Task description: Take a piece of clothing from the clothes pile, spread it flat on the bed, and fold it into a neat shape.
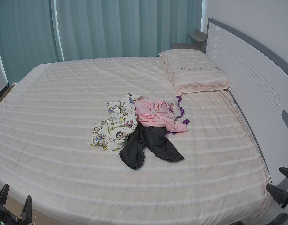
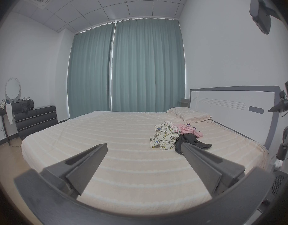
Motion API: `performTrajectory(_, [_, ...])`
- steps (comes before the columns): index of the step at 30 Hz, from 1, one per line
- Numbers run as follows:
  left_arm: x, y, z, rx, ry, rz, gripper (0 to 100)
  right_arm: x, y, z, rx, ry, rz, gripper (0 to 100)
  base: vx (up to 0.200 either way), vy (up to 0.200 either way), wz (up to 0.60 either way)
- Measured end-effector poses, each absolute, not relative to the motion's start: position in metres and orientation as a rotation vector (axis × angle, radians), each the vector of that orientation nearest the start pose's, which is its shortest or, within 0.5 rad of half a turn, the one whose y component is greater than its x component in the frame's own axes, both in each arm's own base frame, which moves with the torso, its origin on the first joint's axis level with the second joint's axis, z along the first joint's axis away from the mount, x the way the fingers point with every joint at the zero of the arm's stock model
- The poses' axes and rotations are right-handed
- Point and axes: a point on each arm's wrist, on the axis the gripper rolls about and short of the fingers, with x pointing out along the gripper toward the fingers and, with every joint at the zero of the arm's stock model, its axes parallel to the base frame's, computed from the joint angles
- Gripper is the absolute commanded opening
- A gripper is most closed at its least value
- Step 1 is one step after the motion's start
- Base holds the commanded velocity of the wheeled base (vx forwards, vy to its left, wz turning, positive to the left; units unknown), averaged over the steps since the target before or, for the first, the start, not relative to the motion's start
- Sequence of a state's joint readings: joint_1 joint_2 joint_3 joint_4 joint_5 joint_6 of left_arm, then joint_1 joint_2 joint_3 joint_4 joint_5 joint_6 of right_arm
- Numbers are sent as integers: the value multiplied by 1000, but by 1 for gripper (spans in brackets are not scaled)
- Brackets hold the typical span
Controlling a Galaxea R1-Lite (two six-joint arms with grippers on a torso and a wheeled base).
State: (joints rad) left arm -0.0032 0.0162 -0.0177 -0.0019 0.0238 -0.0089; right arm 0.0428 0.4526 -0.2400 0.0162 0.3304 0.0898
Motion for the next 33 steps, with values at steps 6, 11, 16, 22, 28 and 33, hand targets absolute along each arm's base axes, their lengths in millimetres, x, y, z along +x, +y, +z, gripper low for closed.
performTrajectory(6, [-23, 1, 81, -10, -4, 20, 100, 58, 12, 152, 159, 365, 411, 100, 0, 0, 0])
performTrajectory(11, [-23, 1, 81, -10, -4, 20, 100, 102, 19, 151, 186, 436, 446, 100, 0, 0, 0])
performTrajectory(16, [-23, 1, 81, -10, -4, 20, 100, 148, 31, 140, 237, 508, 453, 100, 0, 0, 0])
performTrajectory(22, [-23, 1, 81, -12, -4, 20, 100, 202, 51, 116, 315, 574, 424, 100, 0, 0, 0])
performTrajectory(28, [-23, 1, 81, -14, -4, 20, 100, 253, 79, 82, 383, 632, 368, 100, 0, 0, 0])
performTrajectory(33, [-23, 1, 81, -16, -4, 20, 100, 294, 106, 57, 443, 637, 316, 100, 0, 0, 0])
